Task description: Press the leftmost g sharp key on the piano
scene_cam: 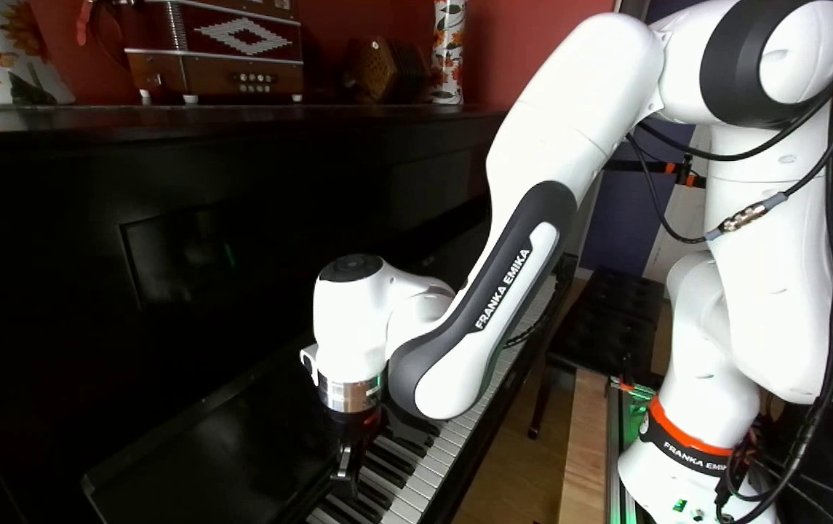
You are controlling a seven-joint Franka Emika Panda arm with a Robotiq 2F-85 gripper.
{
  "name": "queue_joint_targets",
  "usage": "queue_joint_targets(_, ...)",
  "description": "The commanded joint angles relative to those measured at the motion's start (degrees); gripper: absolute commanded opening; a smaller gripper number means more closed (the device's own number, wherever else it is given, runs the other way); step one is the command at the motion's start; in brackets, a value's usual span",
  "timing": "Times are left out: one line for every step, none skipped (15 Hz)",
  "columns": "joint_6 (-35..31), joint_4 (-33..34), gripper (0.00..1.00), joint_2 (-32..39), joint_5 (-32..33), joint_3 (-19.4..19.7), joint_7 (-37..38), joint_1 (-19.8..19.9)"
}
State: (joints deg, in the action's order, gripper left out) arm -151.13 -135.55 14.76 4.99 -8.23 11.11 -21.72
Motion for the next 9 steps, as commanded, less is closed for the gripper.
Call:
queue_joint_targets(8.7, -1.8, 0.86, -7.0, -5.2, -5.1, -8.4, 3.8)
queue_joint_targets(10.8, -1.8, 0.93, -9.0, -6.1, -6.0, -10.8, 4.2)
queue_joint_targets(12.7, -1.6, 0.99, -10.6, -7.0, -6.5, -12.8, 4.5)
queue_joint_targets(15.1, -1.7, 1.00, -12.8, -7.2, -6.9, -13.9, 4.4)
queue_joint_targets(17.4, -1.5, 1.00, -14.7, -7.4, -7.1, -14.9, 4.4)
queue_joint_targets(18.8, -1.8, 1.00, -17.2, -7.6, -7.2, -15.8, 4.4)
queue_joint_targets(20.2, -1.8, 1.00, -19.2, -8.1, -7.2, -16.8, 4.3)
queue_joint_targets(21.6, -2.0, 1.00, -21.6, -8.3, -7.1, -17.9, 4.1)
queue_joint_targets(22.5, -2.0, 1.00, -23.7, -8.1, -7.0, -18.6, 4.0)
